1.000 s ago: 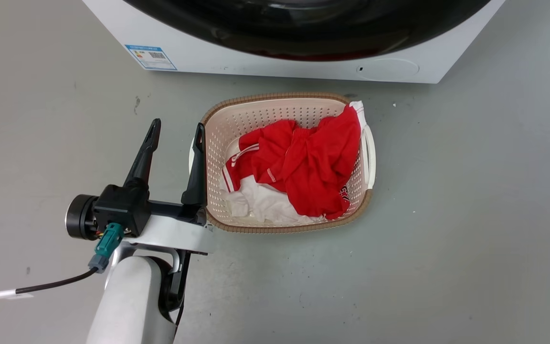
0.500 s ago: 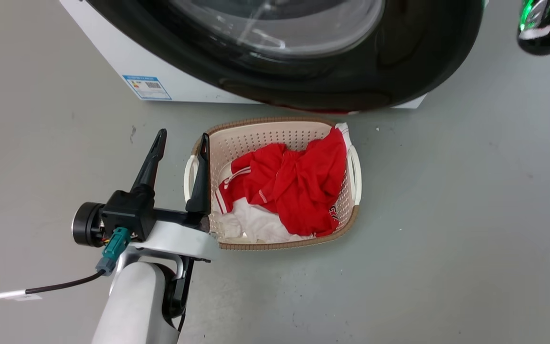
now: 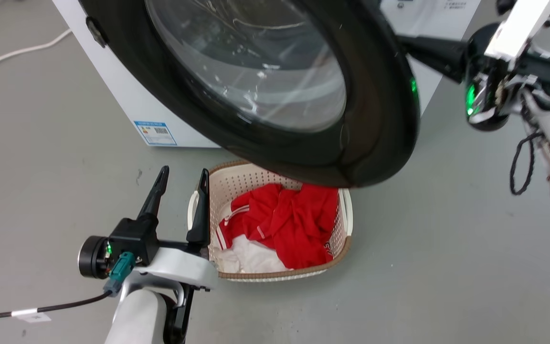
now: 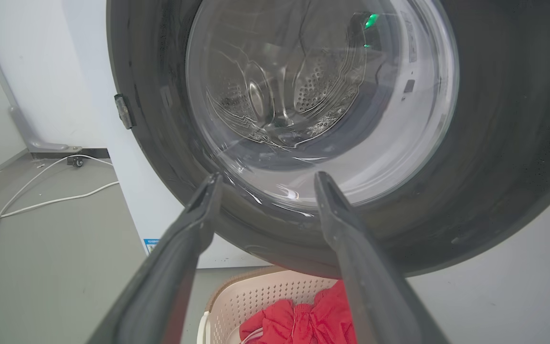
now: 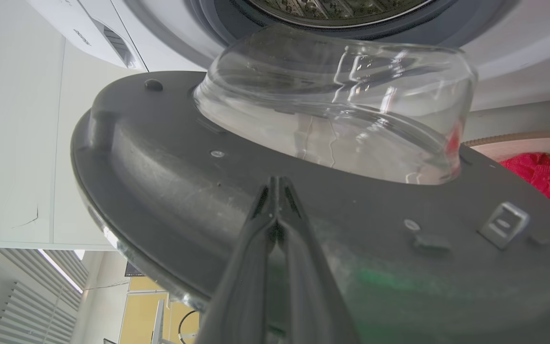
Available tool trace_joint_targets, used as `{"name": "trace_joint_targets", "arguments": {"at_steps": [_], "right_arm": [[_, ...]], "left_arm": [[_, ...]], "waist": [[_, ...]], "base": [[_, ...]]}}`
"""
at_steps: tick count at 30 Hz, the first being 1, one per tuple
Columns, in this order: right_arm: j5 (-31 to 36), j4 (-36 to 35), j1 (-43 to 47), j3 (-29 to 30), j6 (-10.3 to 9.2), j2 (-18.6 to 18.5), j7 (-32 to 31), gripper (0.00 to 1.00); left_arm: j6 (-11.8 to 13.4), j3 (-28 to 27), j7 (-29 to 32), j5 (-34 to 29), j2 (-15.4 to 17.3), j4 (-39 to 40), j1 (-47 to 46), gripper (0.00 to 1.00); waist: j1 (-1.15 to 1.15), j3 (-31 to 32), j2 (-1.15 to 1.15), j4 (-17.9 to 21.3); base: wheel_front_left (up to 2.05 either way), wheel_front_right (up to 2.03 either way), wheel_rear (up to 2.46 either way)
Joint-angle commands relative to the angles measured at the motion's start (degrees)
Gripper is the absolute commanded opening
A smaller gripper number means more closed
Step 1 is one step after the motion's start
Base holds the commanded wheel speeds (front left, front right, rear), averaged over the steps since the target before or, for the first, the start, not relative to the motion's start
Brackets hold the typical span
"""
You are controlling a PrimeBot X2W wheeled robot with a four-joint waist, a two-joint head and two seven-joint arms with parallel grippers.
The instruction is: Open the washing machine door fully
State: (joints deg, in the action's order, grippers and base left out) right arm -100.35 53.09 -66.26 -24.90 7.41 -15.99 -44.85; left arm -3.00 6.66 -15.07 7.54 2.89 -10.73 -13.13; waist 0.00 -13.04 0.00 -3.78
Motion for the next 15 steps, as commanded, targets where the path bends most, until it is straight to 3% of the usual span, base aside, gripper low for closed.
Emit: {"name": "trace_joint_targets", "arguments": {"at_steps": [1, 15], "right_arm": [[-0.33, -0.53, 1.22, -0.45, 0.14, 0.85, -0.48, 0.00], [-2.39, -7.33, 11.25, -2.68, 0.14, 4.27, -2.89, 0.00]], "left_arm": [[0.25, -0.01, -0.15, 0.16, -0.03, -0.11, 0.72, 1.00], [1.26, 0.97, -0.15, 1.18, -0.04, -1.36, 4.16, 1.00]], "waist": [[0.00, 1.24, 0.00, -0.16], [0.00, 6.97, 0.00, -1.61]], "base": [[0.00, 0.00, 0.00], [0.00, 0.00, 0.00]]}}
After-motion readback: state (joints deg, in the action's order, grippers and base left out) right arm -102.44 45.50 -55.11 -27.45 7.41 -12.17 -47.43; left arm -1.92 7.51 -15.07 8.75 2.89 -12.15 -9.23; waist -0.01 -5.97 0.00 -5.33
